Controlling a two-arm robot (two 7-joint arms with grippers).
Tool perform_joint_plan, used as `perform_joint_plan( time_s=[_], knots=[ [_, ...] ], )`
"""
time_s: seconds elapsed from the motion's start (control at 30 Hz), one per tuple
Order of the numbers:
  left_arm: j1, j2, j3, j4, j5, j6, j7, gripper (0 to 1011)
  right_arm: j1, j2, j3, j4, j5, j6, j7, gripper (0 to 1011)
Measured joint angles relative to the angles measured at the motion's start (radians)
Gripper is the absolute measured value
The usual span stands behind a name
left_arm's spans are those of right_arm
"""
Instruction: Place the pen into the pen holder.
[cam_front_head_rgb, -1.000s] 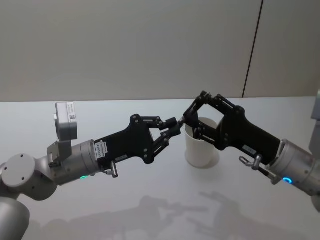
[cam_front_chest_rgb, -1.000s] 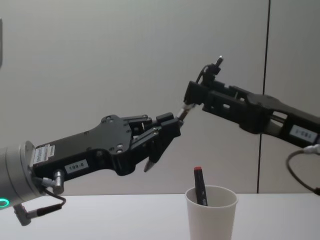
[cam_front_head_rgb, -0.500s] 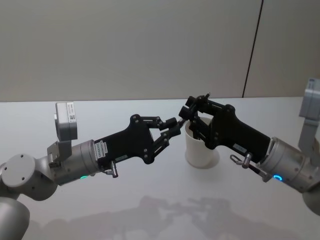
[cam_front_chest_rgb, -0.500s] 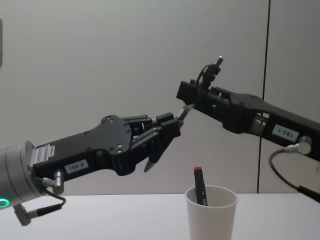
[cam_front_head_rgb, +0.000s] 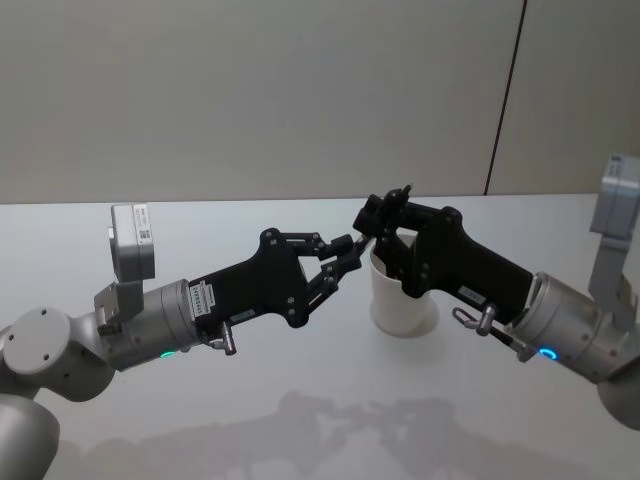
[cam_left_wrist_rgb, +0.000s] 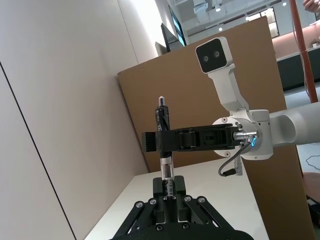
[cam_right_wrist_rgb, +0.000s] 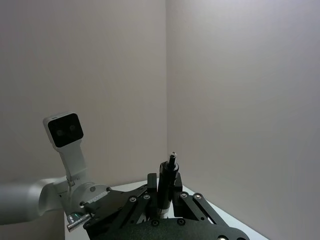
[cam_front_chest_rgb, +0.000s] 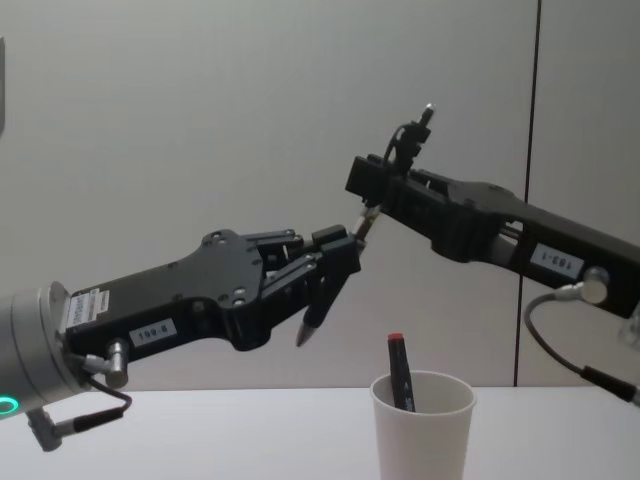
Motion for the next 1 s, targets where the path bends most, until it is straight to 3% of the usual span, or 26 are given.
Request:
perform_joint_plan(
  time_s=[0.27, 0.37, 1.0],
  knots=[
    [0.000, 0.000, 0.000, 0.000, 0.000, 0.000, 0.000, 143, 0.003, 0.001, -0.006, 0.000, 0.000, -0.006, -0.005, 148],
    [0.000, 0.000, 0.000, 0.000, 0.000, 0.000, -0.001, 190, 0.004, 0.002, -0.007, 0.000, 0.000, -0.008, -0.008, 147],
    [0.000, 0.000, 0.000, 0.000, 0.000, 0.000, -0.001, 788, 0.004, 0.011, -0.016, -0.009, 0.006, -0.020, -0.015, 147]
  ],
)
